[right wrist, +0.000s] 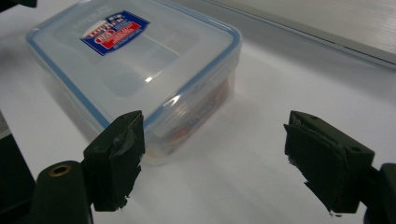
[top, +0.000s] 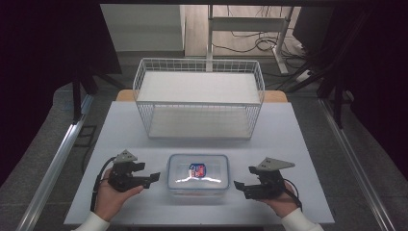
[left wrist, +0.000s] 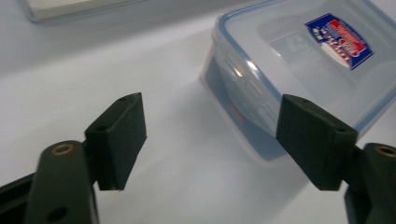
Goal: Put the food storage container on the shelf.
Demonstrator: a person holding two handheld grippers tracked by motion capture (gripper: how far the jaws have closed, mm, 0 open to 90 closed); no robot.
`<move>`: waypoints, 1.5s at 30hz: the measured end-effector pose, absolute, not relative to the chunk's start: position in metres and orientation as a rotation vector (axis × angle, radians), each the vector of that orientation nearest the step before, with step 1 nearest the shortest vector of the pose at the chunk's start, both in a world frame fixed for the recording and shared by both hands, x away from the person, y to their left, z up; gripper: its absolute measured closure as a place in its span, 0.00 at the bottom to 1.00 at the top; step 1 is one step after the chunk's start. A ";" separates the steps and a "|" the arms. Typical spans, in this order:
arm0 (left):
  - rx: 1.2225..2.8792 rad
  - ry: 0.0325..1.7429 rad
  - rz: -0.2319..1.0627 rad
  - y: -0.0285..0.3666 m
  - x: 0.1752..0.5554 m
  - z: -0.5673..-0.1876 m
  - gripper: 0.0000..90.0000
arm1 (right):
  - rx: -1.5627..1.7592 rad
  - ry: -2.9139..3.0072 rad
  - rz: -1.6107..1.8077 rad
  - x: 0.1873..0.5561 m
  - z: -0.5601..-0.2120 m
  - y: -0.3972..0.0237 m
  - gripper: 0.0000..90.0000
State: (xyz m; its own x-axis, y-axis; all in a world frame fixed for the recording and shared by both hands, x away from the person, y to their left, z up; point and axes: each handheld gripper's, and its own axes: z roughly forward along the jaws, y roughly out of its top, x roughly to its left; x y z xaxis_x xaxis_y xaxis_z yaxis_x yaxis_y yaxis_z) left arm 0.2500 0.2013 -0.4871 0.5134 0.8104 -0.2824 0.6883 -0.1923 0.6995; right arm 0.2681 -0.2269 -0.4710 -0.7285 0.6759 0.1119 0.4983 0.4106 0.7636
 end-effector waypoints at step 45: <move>1.772 1.212 -0.404 0.178 0.296 -0.520 0.33 | 1.349 2.589 1.357 0.306 -0.490 -0.199 0.10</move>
